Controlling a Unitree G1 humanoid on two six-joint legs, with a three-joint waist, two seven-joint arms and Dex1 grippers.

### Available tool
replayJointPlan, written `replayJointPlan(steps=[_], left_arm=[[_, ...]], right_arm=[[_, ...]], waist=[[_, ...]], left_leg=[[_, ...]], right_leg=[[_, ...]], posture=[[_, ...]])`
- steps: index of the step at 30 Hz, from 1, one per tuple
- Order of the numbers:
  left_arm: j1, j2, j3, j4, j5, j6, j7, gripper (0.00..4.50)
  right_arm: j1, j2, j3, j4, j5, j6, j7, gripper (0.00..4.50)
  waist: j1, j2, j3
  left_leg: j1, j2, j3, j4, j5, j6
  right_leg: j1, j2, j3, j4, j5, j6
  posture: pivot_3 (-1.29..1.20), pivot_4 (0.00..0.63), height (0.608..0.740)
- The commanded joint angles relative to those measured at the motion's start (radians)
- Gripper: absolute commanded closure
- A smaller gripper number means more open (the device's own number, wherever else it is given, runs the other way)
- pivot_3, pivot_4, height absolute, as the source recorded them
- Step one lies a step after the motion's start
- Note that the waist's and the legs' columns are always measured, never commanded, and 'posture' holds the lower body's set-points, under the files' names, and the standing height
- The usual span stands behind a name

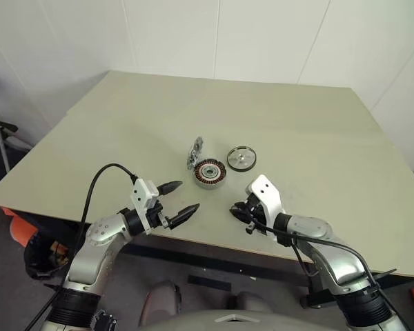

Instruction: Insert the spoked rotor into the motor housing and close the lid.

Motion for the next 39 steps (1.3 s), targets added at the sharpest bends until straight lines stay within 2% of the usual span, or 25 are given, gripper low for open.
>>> replayJointPlan(steps=[1, 7, 17, 26, 39], left_arm=[[-0.011, 0.0, 0.003, -0.047, -0.015, -0.001, 0.005, 0.0], [-0.013, -0.004, -0.001, -0.044, -0.015, 0.0, 0.011, 0.0], [-0.016, -0.011, 0.004, -0.025, -0.016, -0.012, 0.011, 0.0], [-0.026, -0.022, -0.005, -0.024, -0.01, -0.011, 0.021, 0.0], [-0.034, -0.032, -0.012, -0.013, -0.001, -0.016, 0.031, 0.0]], right_arm=[[-0.089, 0.002, -0.01, -0.055, -0.002, 0.028, -0.018, 3.94], [-0.228, 0.026, 0.023, -0.001, -0.021, 0.087, -0.044, 3.94], [-0.413, 0.12, 0.059, 0.241, -0.063, 0.107, -0.082, 3.94], [-0.489, 0.159, 0.082, 0.428, -0.096, 0.017, -0.062, 3.94], [-0.55, 0.227, 0.08, 0.567, -0.126, -0.057, -0.058, 3.94]], waist=[[-0.002, 0.0, 0.0], [0.002, 0.0, 0.0], [0.001, 0.0, 0.0], [0.0, 0.0, 0.0], [-0.003, 0.0, 0.0]], left_leg=[[0.0, 0.0, 0.0, 0.0, 0.0, 0.0], [0.0, 0.0, 0.0, 0.0, 0.001, -0.001], [-0.002, 0.001, 0.0, 0.0, 0.001, -0.002], [-0.002, 0.001, 0.001, 0.0, 0.001, -0.002], [-0.002, 0.001, 0.001, 0.0, 0.001, -0.002]], right_leg=[[0.0, 0.0, 0.0, 0.0, 0.0, 0.0], [0.0, 0.0, 0.0, 0.0, 0.0, -0.001], [-0.002, 0.0, -0.001, 0.002, 0.001, -0.002], [-0.002, 0.0, -0.001, 0.002, 0.001, -0.002], [-0.003, 0.0, -0.001, 0.003, 0.001, -0.002]], posture=[[0.0, 0.0, 0.74], [0.0, 0.0, 0.74], [0.0, 0.0, 0.74], [0.0, 0.0, 0.74], [0.0, 0.0, 0.74]])
